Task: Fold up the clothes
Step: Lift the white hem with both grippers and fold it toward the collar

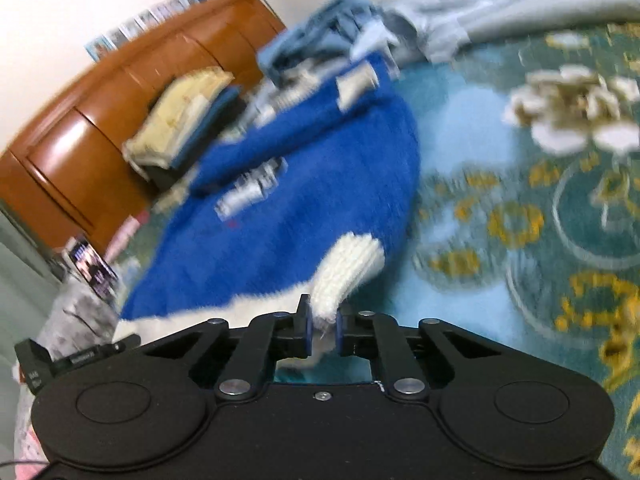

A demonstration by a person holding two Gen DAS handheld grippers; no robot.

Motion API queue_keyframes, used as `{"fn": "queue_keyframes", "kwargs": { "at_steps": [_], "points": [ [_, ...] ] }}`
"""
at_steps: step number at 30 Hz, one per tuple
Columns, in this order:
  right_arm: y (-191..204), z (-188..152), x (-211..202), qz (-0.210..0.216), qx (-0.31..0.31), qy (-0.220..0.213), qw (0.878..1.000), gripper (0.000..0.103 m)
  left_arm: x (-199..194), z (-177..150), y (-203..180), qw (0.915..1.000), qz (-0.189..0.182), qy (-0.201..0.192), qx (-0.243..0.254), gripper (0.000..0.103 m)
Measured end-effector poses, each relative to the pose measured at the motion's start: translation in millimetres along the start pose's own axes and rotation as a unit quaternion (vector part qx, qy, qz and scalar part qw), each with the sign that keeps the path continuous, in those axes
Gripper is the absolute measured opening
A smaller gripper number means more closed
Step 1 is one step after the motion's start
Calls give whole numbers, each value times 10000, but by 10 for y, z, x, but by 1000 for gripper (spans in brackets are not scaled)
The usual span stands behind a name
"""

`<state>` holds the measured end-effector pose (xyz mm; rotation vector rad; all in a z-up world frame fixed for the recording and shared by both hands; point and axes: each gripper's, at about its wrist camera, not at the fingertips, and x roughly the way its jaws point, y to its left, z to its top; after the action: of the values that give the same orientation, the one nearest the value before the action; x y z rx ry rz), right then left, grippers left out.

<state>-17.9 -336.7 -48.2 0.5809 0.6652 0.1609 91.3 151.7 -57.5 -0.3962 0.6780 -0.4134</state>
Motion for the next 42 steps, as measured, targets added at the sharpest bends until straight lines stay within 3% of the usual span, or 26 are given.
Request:
{"fn": "queue_keyframes", "kwargs": {
  "at_steps": [11,22,31,42],
  "points": [
    [185,591,121,146,-125,-581,9981,11,91,744,-390,9966,36,-478,675,8],
    [365,1375,396,26,-360,-1081,9935,11,656,1425,-549,9930,213,-694,933,8],
    [363,2042,1001,-212,-326,-1287,9909,11,1274,1986,-616,9895,383,-845,1104,9],
    [142,2721,2091,-672,-208,-1319,9888,11,2289,2428,-449,9899,683,-741,999,9]
  ]
}}
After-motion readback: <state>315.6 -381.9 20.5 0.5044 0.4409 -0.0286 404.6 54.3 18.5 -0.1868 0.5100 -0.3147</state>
